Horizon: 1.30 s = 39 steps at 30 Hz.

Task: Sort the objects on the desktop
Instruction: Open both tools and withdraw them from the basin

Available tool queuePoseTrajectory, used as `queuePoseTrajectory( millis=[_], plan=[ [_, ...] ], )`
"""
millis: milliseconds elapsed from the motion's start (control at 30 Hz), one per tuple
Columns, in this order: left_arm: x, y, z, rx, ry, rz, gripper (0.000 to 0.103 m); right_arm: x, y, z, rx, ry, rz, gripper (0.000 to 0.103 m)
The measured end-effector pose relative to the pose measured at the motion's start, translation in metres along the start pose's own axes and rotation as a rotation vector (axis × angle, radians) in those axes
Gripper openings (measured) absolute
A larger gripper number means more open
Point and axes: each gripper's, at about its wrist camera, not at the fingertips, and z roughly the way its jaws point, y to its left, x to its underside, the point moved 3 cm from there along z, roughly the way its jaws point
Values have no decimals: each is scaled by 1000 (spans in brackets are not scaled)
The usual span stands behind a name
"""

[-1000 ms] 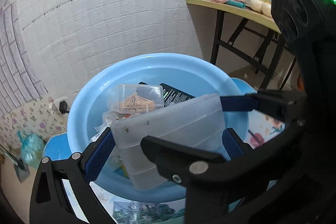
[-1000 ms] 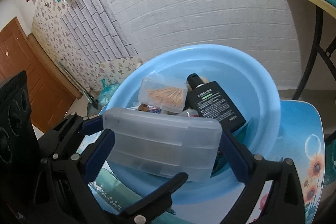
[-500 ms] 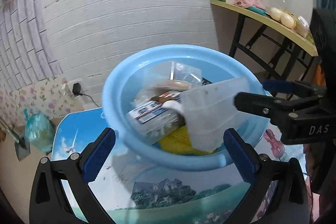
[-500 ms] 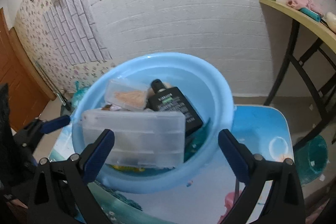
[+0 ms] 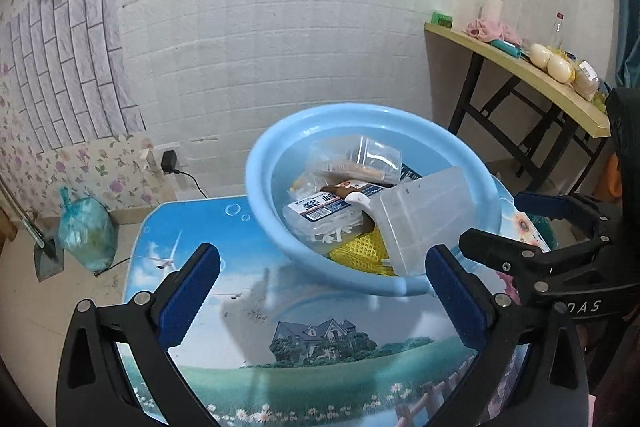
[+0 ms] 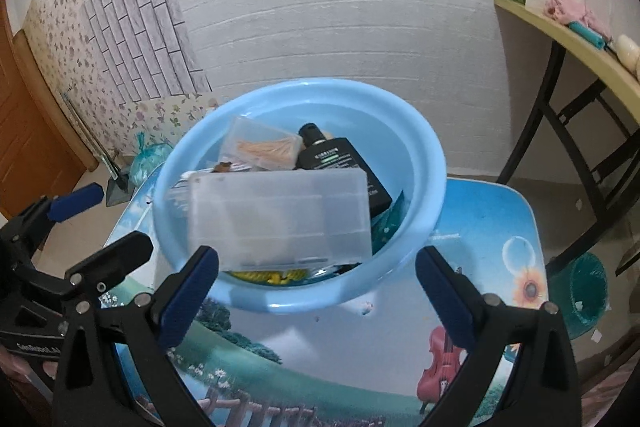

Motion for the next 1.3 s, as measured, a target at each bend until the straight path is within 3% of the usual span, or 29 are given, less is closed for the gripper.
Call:
queuePoseTrajectory(
  millis=[200,600,967,1300],
  plan=[
    [3,4,-23,-2,-59,-18,103,-2,14,-24,20,-60,-43,101],
    [5,15,-34,-123,-107,-43,103,-3,27,-54,67,-234,-87,103],
    [5,20,-8,-114,-25,-72,103,2,32,-27,39,-122,-65,103],
    [7,15,-30,-117,-64,-53,103,2,29,-44,40,-136,-22,103]
  ],
)
